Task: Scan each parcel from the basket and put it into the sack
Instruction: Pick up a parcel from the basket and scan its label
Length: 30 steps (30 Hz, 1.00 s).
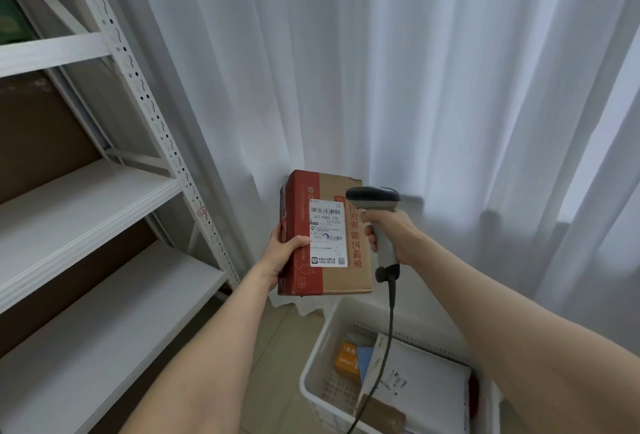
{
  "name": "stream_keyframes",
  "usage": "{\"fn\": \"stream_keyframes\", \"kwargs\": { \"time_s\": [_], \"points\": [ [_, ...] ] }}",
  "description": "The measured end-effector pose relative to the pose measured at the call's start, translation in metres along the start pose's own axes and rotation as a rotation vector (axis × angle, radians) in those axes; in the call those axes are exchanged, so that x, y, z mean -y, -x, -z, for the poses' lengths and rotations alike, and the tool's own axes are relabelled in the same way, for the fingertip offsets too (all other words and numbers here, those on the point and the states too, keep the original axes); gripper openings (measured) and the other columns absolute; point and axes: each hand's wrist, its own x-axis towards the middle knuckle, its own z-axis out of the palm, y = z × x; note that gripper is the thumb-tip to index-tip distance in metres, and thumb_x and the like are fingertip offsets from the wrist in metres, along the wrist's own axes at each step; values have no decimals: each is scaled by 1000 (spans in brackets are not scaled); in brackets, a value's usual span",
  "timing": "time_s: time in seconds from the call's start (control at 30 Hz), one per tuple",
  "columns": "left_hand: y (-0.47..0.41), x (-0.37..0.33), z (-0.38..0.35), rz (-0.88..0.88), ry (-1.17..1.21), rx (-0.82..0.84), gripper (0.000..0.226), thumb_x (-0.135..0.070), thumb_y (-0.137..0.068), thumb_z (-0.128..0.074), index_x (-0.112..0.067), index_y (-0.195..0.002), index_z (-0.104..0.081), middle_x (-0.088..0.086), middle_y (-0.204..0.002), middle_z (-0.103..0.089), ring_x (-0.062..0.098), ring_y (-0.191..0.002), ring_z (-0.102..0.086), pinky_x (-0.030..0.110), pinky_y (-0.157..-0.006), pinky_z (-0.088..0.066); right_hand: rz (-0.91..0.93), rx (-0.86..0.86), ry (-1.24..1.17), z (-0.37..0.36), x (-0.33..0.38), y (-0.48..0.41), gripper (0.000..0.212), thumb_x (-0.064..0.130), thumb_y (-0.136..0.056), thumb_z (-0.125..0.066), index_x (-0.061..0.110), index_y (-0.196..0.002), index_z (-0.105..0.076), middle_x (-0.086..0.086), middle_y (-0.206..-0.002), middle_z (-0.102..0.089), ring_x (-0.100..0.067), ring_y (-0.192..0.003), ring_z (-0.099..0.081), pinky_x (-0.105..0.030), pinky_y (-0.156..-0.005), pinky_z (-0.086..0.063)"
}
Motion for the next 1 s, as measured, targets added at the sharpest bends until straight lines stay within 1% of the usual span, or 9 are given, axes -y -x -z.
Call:
{"fn": "stream_keyframes", "kwargs": {
  "time_s": [0.07,0.17,0.27,0.37,0.53,0.67,0.73,0.83,1.0],
  "points": [
    [0,2,4,-3,18,-22,63,-21,-83,-69,-28,-137,-36,7,-114,-63,16,-89,-63,26,-61,-47,-12,44,-4,-10,2,5,11,8,-91,-59,1,-99,-62,-5,-60,-58,-14,-48,-52,-25,-47,-47],
    [-3,4,13,7,47,-39,65,-24,-84,-68,-27,-139,-34,8,-116,-62,17,-89,-63,27,-63,-47,-30,81,4,-20,2,9,16,10,-91,-58,-1,-103,-60,-8,-65,-59,-15,-50,-54,-25,-48,-49],
    [-7,7,20,23,48,-40,67,-25,-84,-68,-27,-140,-33,10,-117,-62,18,-90,-62,29,-63,-47,-43,112,42,-26,5,14,15,11,-90,-58,1,-101,-59,-8,-65,-59,-15,-51,-53,-25,-49,-49],
    [-11,9,26,30,49,-39,63,-26,-84,-68,-27,-139,-36,12,-117,-63,20,-89,-63,30,-64,-48,-49,129,60,-34,9,19,13,10,-89,-56,3,-99,-57,-7,-63,-58,-15,-51,-52,-25,-50,-48],
    [-17,12,29,38,56,-25,61,-29,-84,-67,-27,-138,-38,10,-115,-64,20,-90,-63,30,-64,-47,-69,119,88,-46,13,26,15,11,-89,-56,4,-102,-56,-7,-63,-57,-15,-51,-52,-25,-50,-47],
    [-20,17,32,48,72,-24,62,-28,-84,-67,-27,-138,-36,7,-105,-64,20,-88,-62,30,-65,-47,-69,114,106,-50,14,30,17,10,-88,-55,4,-104,-55,-8,-64,-55,-15,-52,-50,-25,-50,-46],
    [-22,18,34,48,76,-23,63,-28,-84,-67,-27,-138,-35,7,-106,-64,20,-88,-62,30,-65,-47,-73,115,99,-50,16,33,13,10,-90,-53,5,-102,-54,-8,-67,-53,-15,-53,-49,-26,-51,-44],
    [-24,20,37,46,86,-25,62,-28,-84,-68,-26,-138,-37,8,-108,-65,20,-87,-63,29,-63,-47,-86,108,87,-50,18,38,8,10,-90,-52,6,-97,-54,-6,-64,-52,-14,-52,-47,-25,-53,-43],
    [-27,23,40,46,106,-27,62,-27,-84,-68,-25,-138,-38,10,-112,-64,20,-88,-64,30,-63,-48,-105,101,96,-54,22,45,6,10,-91,-52,6,-93,-57,-4,-59,-53,-12,-48,-48,-23,-49,-45]
  ]
}}
